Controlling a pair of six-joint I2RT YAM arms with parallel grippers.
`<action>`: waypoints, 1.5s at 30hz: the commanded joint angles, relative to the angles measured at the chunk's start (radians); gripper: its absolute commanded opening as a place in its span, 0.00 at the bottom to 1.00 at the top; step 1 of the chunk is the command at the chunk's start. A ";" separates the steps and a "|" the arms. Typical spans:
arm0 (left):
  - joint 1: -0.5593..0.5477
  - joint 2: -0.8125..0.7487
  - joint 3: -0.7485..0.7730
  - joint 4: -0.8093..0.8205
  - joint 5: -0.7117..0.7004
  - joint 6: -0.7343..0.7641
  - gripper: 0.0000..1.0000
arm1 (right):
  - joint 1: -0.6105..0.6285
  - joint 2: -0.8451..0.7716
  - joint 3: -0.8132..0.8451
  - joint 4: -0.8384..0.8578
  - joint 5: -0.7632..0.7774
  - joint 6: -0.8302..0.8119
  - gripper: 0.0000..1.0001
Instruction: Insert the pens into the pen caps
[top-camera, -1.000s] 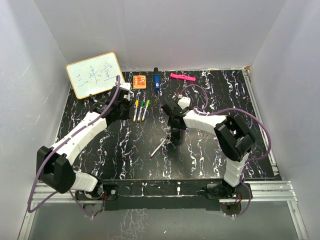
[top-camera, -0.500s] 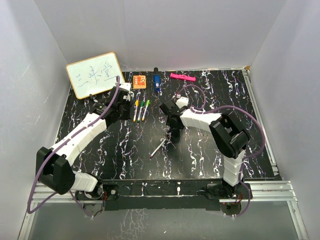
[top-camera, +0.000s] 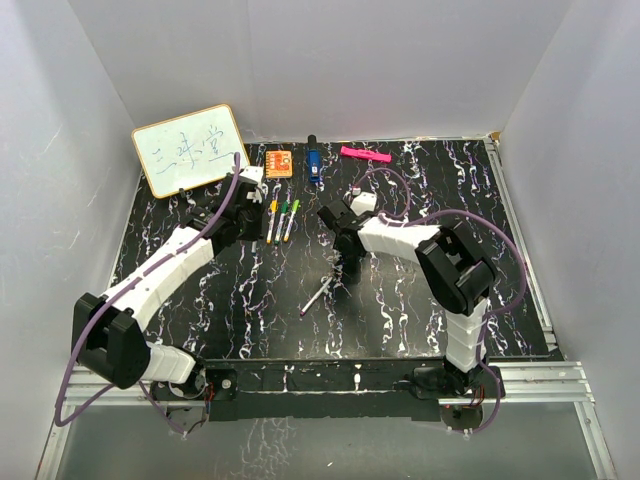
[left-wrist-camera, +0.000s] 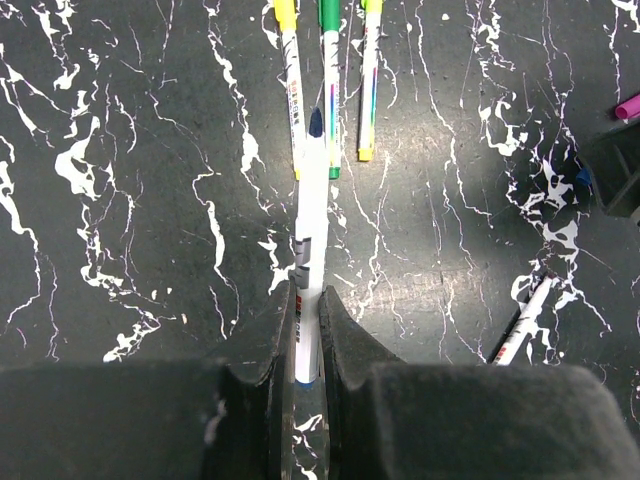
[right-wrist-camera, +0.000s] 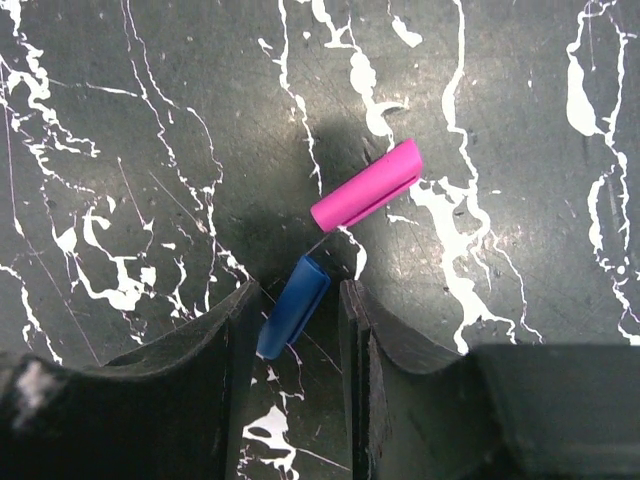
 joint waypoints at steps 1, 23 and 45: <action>0.008 -0.006 -0.006 0.014 0.020 0.000 0.00 | 0.001 0.071 0.036 -0.026 0.010 0.013 0.34; 0.012 0.031 0.029 0.051 0.021 0.009 0.00 | 0.055 0.101 -0.006 -0.159 -0.163 -0.071 0.27; 0.016 0.015 -0.006 0.087 0.079 -0.009 0.00 | 0.045 0.094 -0.021 -0.090 -0.150 -0.115 0.00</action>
